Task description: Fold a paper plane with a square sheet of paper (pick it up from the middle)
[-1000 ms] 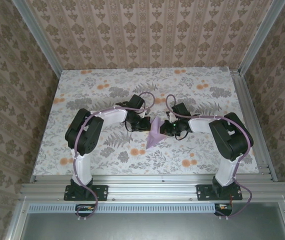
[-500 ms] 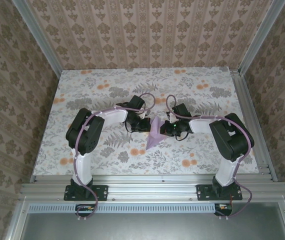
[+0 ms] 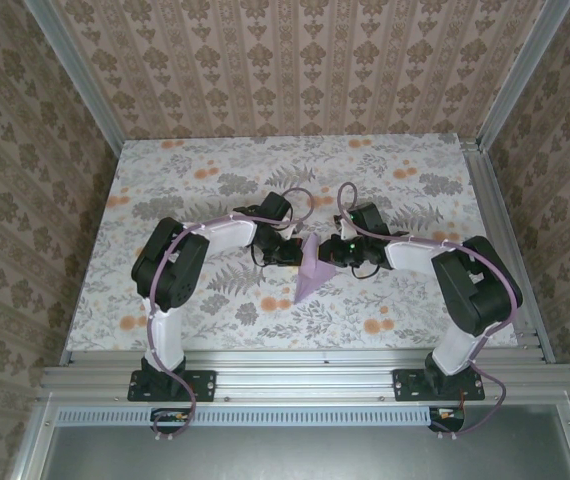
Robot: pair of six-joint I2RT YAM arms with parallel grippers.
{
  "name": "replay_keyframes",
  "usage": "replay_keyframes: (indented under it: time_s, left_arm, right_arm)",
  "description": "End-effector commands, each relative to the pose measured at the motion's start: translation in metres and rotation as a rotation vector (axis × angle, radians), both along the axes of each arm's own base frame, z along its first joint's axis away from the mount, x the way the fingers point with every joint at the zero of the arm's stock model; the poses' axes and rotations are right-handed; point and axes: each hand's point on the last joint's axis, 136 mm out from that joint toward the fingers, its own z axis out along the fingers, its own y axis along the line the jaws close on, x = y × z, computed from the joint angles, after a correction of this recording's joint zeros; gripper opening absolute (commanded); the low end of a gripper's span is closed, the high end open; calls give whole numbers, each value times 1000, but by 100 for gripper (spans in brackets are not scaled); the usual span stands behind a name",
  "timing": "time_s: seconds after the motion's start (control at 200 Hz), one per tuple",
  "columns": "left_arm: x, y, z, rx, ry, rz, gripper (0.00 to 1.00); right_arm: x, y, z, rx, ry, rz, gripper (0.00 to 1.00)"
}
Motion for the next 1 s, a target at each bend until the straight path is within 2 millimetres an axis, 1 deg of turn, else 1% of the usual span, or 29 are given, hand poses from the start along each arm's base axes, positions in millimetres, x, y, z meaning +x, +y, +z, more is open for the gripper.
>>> replay_keyframes:
  time_s: [0.0, 0.175, 0.3, 0.475, 0.53, 0.76, 0.995]
  left_arm:
    - [-9, 5, -7, 33, 6, -36, 0]
    - [-10, 5, -10, 35, 7, -42, 0]
    - [-10, 5, -10, 36, 7, -45, 0]
    - [-10, 4, -10, 34, 8, -47, 0]
    - [-9, 3, -10, 33, 7, -48, 0]
    - [-10, 3, -8, 31, 6, -52, 0]
    - [-9, 1, -4, 22, 1, -53, 2]
  right_arm:
    - [5, 7, 10, 54, -7, -4, 12]
    - [8, 17, 1, 74, 16, 0, 12]
    - [9, 26, -2, 82, 25, 13, 11]
    - [10, 28, -11, 65, 44, 8, 11]
    - [11, 26, -15, 49, 47, 2, 11]
    - [8, 10, -39, -77, 90, -29, 10]
    - [6, -4, -48, -162, 99, -49, 9]
